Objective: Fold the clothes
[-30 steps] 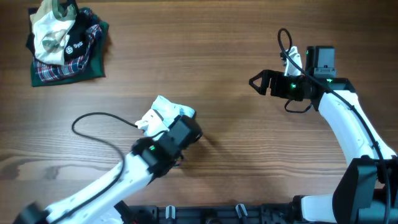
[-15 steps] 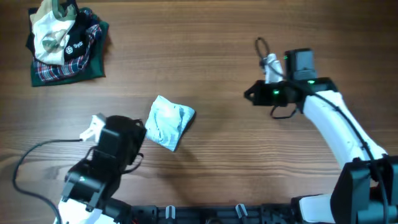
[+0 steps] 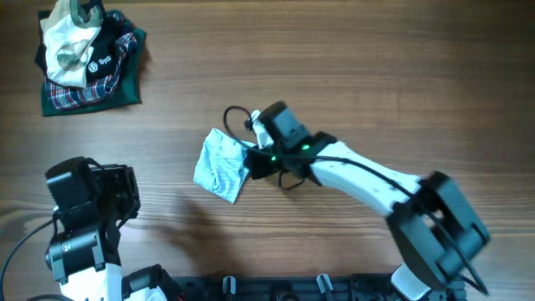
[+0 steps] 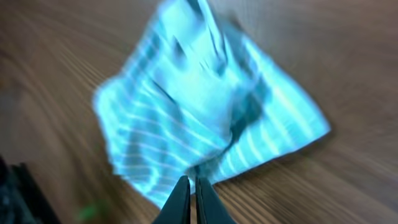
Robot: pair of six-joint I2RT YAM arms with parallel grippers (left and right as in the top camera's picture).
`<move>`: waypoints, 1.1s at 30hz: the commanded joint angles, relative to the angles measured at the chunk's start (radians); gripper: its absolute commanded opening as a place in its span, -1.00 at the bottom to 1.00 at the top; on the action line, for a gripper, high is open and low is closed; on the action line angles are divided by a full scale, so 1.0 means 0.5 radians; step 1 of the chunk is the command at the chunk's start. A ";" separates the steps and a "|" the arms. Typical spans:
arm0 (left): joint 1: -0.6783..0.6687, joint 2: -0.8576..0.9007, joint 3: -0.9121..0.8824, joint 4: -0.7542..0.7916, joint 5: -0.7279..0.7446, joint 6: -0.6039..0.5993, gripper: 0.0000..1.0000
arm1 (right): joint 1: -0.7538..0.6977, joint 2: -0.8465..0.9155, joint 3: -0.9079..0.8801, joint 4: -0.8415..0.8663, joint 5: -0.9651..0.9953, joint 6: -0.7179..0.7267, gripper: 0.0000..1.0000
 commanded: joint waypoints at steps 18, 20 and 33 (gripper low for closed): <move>0.554 -0.014 -0.008 -0.032 0.153 0.038 -0.74 | 0.383 0.340 -0.027 0.336 0.169 0.567 -0.91; 0.554 -0.014 -0.008 -0.050 0.153 0.038 -0.74 | 0.383 0.362 -0.027 0.488 0.240 0.577 -0.91; 0.552 -0.014 -0.008 -0.403 0.200 0.041 -0.63 | 0.361 0.411 -0.021 1.346 0.988 0.541 -0.91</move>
